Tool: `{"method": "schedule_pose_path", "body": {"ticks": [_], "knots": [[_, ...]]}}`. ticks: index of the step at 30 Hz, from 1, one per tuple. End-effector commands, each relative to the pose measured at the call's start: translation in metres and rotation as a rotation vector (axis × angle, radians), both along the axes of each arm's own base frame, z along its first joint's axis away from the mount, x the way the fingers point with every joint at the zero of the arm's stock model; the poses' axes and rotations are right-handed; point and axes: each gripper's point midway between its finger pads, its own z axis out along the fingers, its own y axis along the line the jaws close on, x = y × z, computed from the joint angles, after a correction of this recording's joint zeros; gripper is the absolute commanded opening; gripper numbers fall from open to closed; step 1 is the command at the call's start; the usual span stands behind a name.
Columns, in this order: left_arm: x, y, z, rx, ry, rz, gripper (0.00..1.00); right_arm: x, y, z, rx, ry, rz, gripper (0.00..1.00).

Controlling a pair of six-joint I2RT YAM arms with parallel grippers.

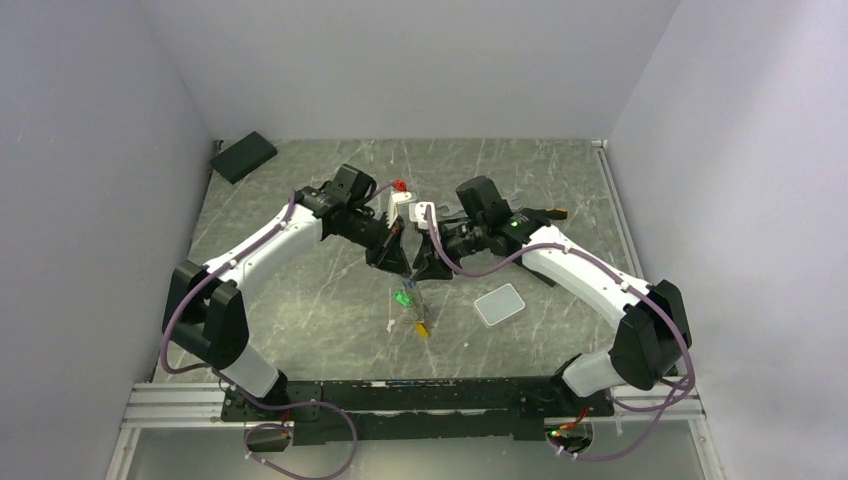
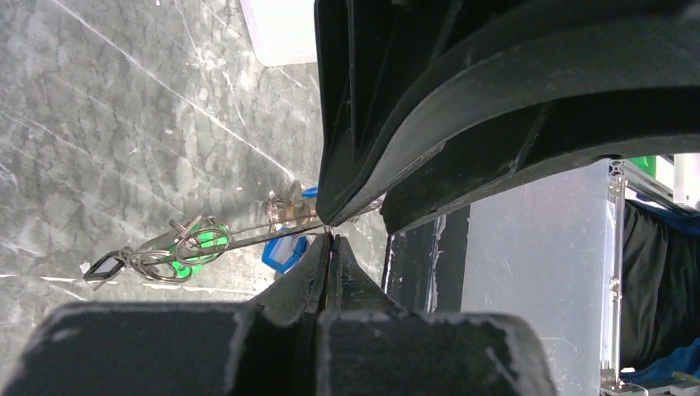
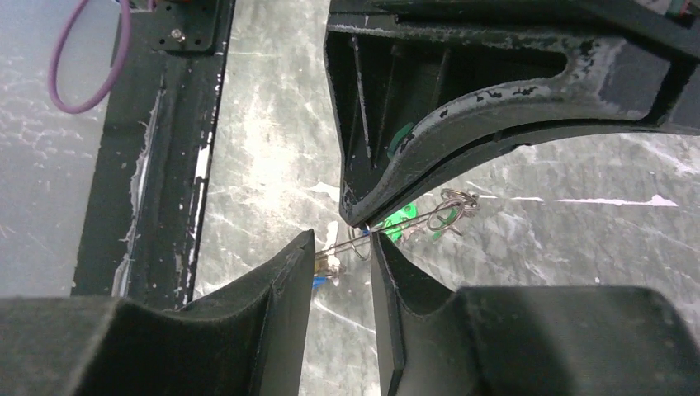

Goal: Remove the keys from the keyring

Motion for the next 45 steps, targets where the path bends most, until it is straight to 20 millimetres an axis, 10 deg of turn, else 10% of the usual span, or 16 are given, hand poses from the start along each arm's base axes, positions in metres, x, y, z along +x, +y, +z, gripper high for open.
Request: {"method": "schedule_pose_path", "body": {"ticks": [1,34,38,45], "knots": [[0.002,-0.007,0.02,-0.049,-0.06,-0.035,0.0,0.006,-0.002,0.011,-0.009,-0.106,0.009,0.34],[-0.003,-0.021,0.007,-0.021,-0.026,-0.096,0.0,-0.002,-0.005,-0.017,-0.108,-0.148,0.066,0.23],[-0.004,-0.022,0.008,-0.023,-0.027,-0.102,0.0,-0.003,-0.004,-0.02,-0.119,-0.149,0.075,0.02],[-0.003,-0.016,0.007,-0.021,-0.048,-0.083,0.0,0.006,-0.008,-0.021,-0.103,-0.192,0.008,0.0]]}}
